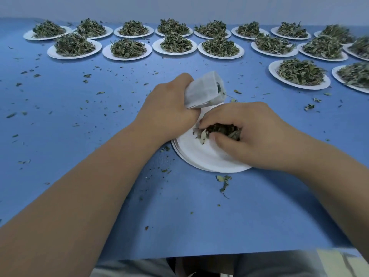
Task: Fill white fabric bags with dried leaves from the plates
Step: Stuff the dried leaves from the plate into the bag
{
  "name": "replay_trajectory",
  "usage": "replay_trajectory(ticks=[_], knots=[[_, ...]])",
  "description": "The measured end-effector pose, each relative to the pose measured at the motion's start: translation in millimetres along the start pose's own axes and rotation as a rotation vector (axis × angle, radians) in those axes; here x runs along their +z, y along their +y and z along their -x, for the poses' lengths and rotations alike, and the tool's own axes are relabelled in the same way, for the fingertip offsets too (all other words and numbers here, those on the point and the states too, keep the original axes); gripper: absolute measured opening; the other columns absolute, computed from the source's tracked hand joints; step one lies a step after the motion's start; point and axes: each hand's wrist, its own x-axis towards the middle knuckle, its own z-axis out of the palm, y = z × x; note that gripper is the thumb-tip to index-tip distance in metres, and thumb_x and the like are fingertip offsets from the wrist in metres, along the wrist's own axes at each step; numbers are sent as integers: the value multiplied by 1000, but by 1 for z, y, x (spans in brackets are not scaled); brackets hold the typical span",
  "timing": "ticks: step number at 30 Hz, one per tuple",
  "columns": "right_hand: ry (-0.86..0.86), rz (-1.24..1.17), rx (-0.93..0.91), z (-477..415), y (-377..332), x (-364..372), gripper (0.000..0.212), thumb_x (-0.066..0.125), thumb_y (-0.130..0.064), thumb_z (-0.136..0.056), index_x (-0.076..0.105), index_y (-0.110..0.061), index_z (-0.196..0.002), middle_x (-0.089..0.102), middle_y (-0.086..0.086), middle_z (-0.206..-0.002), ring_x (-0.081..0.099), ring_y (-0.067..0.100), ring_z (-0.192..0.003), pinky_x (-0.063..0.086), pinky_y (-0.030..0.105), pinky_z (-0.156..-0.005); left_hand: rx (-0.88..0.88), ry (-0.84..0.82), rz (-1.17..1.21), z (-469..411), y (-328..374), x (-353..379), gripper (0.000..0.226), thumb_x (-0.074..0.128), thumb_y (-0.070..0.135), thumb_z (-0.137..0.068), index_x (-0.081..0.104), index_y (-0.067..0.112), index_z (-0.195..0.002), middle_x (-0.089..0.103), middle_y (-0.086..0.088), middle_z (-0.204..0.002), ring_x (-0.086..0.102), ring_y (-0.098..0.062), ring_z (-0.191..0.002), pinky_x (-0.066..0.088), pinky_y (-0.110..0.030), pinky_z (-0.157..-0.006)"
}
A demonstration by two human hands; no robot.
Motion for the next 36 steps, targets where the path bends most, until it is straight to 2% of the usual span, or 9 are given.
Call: replay_trajectory(ticks=[6, 12, 17, 20, 23, 27, 30, 33, 36], knots=[[-233, 192, -145, 7, -6, 6, 55, 49, -54, -100, 54, -21, -144, 51, -6, -146, 45, 12, -136, 35, 32, -114, -47, 15, 22, -3, -3, -1, 18, 65, 22, -82, 57, 20, -98, 63, 0, -84, 57, -25, -81, 48, -38, -69], [32, 176, -260, 18, 2, 13, 28, 61, -32, -99, 71, -6, -103, 70, 5, -104, 62, 29, -105, 47, 45, -91, -49, 15, 14, -2, -4, 0, 17, 64, 21, -84, 57, 15, -99, 61, -3, -85, 56, -27, -80, 47, -35, -68], [-52, 322, -254, 22, 7, 6, 50, 46, -51, -102, 62, -20, -136, 56, 1, -140, 47, 24, -137, 37, 49, -109, -60, 3, 13, -2, -3, -1, 19, 64, 23, -85, 58, 16, -101, 64, -4, -89, 58, -28, -83, 49, -41, -72], [-81, 218, -272, 21, 10, 8, 44, 50, -44, -103, 64, -13, -132, 60, 3, -132, 56, 24, -122, 44, 43, -100, -71, -9, 20, -3, -3, 0, 19, 63, 22, -85, 59, 17, -102, 64, -4, -90, 59, -28, -85, 50, -45, -73], [-14, 173, -302, 22, 9, 10, 33, 58, -38, -101, 70, -7, -101, 63, 5, -103, 57, 27, -94, 47, 40, -83, -72, -3, 25, -3, -4, 1, 15, 62, 22, -85, 58, 17, -98, 62, -4, -86, 58, -28, -82, 48, -40, -69], [35, 137, -274, 23, 5, 12, 41, 53, -31, -104, 55, -6, -71, 47, 1, -70, 44, 21, -69, 39, 31, -63, -86, -11, 28, -3, -5, 2, 11, 63, 26, -87, 56, 20, -93, 60, 1, -82, 56, -22, -78, 42, -33, -61], [121, 51, -137, 20, 1, 13, 49, 55, -28, -104, 40, -9, -61, 33, -4, -57, 32, 13, -56, 28, 22, -55, -96, -13, 28, -4, -5, 1, 10, 63, 28, -86, 53, 26, -87, 58, 5, -79, 54, -13, -74, 35, -29, -54], [180, -245, 81, 15, -2, 7, 53, 55, -31, -102, 30, -11, -60, 23, -8, -56, 24, 9, -52, 22, 15, -50, -108, 35, 49, -4, -5, -1, 12, 65, 28, -84, 54, 23, -85, 59, 2, -77, 55, -15, -72, 35, -28, -53], [351, -487, 258, -2, -8, -9, 56, 55, -31, -104, 29, -6, -61, 24, 1, -56, 21, 14, -50, 23, 24, -49, -108, 100, 76, -4, -5, -2, 17, 67, 30, -81, 51, 24, -80, 57, 3, -76, 52, -11, -67, 36, -26, -52]])
